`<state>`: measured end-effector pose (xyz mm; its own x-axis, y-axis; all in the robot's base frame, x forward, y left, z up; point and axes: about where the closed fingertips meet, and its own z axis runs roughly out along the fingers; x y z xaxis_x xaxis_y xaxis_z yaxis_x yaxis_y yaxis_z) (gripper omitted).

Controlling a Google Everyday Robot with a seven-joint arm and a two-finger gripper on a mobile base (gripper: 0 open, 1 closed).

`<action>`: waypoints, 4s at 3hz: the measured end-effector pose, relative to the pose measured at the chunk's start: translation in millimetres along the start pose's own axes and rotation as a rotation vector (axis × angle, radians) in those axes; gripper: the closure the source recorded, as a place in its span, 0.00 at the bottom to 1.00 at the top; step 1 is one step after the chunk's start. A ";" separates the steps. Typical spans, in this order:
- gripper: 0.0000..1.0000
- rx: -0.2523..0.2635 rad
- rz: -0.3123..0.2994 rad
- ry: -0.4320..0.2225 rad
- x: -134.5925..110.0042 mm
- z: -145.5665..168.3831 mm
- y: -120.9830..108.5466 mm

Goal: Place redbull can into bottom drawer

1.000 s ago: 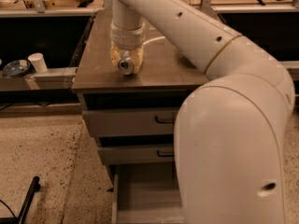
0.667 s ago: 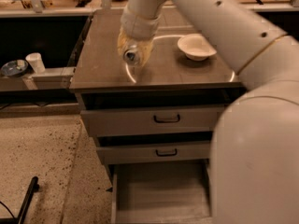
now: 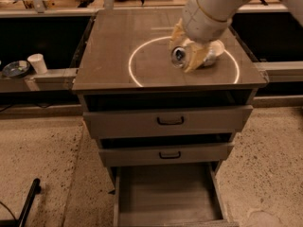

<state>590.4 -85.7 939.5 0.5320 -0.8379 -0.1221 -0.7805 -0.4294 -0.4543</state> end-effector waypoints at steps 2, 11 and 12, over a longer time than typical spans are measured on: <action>1.00 -0.150 0.423 0.104 35.3 30.7 106.8; 1.00 -0.019 0.753 -1.152 -95.9 236.8 187.6; 1.00 0.056 0.755 -1.087 -75.7 318.3 225.0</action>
Offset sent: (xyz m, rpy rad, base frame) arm -0.0928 -0.0785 -0.1533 0.0499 0.4837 -0.6825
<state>479.0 -11.6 565.6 -0.0136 -0.1566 -0.9876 -0.9984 0.0567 0.0048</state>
